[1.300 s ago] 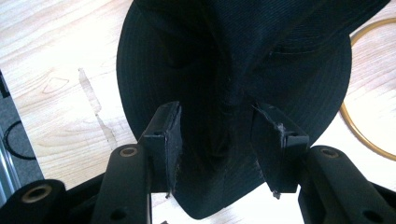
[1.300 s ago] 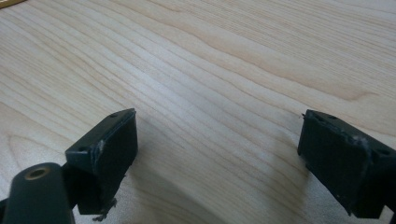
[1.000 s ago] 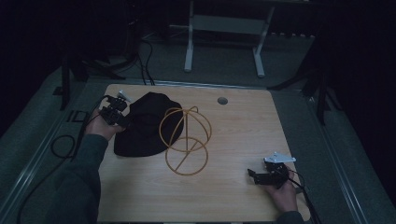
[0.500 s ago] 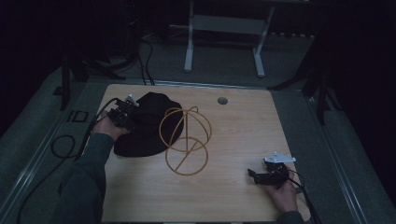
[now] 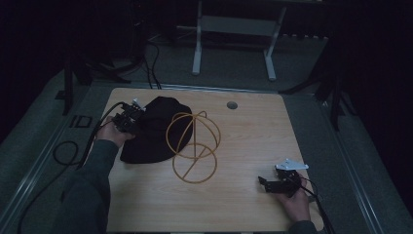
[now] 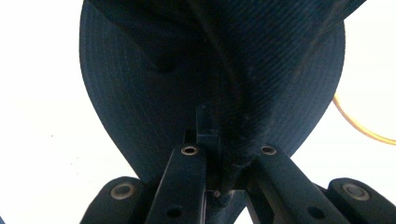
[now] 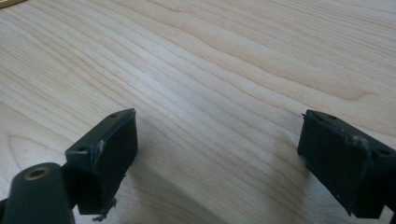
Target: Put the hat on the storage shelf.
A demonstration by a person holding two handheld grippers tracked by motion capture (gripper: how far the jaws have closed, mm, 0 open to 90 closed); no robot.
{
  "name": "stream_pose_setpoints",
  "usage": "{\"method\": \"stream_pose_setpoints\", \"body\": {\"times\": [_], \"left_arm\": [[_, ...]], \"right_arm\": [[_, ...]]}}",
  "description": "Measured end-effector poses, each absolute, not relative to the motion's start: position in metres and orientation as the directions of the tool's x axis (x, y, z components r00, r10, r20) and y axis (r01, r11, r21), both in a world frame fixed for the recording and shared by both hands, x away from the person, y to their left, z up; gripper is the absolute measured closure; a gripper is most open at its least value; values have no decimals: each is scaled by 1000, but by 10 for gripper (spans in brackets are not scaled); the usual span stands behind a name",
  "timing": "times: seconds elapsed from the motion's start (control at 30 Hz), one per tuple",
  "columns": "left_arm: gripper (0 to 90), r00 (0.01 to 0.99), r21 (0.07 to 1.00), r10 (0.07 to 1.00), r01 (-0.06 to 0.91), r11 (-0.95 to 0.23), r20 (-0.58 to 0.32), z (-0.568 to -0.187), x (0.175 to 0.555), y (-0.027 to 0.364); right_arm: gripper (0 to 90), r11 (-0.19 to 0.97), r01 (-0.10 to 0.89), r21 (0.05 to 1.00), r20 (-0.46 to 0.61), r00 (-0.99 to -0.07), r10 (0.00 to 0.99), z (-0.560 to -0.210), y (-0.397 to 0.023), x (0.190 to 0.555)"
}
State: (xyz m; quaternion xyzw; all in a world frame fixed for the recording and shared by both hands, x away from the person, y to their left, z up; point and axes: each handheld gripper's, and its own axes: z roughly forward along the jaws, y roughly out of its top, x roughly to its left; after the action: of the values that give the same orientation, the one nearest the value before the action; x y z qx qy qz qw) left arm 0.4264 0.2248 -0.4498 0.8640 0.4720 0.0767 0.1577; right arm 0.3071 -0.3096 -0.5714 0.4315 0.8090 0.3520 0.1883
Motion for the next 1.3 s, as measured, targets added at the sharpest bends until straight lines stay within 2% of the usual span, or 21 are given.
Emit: {"method": "stream_pose_setpoints", "body": {"times": [0.83,1.3], "left_arm": [[885,538,438,842,767,-468,-41,-418,403,246],[884,565,443,825,744,-500,-18,-404,388,255]], "right_arm": [[118,380,566,732,-1,-557,831,-571,-310,307],[118,380,566,732,-1,-557,831,-571,-310,307]]}}
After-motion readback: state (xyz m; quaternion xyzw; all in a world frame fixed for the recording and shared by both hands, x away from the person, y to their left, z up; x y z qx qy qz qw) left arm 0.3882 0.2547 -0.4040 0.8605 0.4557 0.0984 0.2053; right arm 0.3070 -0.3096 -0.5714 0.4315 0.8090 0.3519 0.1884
